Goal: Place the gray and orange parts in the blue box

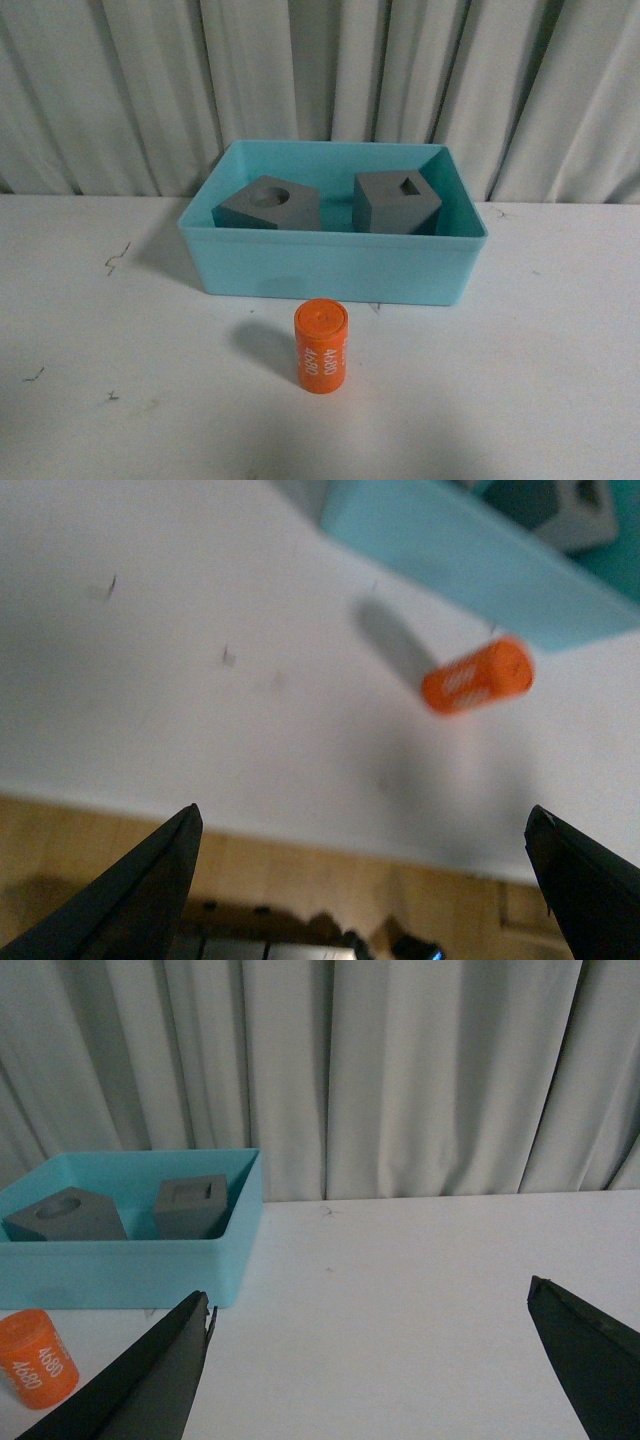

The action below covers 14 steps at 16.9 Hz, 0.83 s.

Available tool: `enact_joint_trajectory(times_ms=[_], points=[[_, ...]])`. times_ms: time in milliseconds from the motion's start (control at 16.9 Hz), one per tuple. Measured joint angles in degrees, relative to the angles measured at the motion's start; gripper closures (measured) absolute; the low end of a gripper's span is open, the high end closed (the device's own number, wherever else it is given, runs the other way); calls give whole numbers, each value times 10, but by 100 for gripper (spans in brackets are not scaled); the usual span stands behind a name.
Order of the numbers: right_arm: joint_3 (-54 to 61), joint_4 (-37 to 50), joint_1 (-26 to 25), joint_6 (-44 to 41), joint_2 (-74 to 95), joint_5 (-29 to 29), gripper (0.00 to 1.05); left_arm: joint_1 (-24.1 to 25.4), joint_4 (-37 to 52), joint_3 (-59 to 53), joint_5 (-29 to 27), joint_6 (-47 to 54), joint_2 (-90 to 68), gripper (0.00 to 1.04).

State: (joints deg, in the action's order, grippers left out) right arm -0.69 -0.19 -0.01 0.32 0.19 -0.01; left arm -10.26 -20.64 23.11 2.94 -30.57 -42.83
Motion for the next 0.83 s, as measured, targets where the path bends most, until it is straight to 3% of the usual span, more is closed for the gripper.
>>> enact_joint_trajectory(times_ms=[59,118,177,295,413,531,590,649,826], points=[[0,0,0,0,0,0,6,-11,-52,-35,-2,-23,70,7],[0,0,0,0,0,0,6,-23,-43,-40,-19,-26,97,7],[0,0,0,0,0,-1,6,-46,124,-87,-89,16,138,15],[0,-1,0,0,0,2,6,-33,297,-180,-153,153,228,35],[0,0,0,0,0,0,6,-6,349,-195,-145,234,236,51],[0,0,0,0,0,0,6,8,341,-197,-121,271,260,67],[0,0,0,0,0,0,6,45,321,-202,-85,292,285,93],[0,0,0,0,0,0,6,103,309,-210,-38,297,300,103],[0,0,0,0,0,0,6,100,309,-225,-29,296,325,103]])
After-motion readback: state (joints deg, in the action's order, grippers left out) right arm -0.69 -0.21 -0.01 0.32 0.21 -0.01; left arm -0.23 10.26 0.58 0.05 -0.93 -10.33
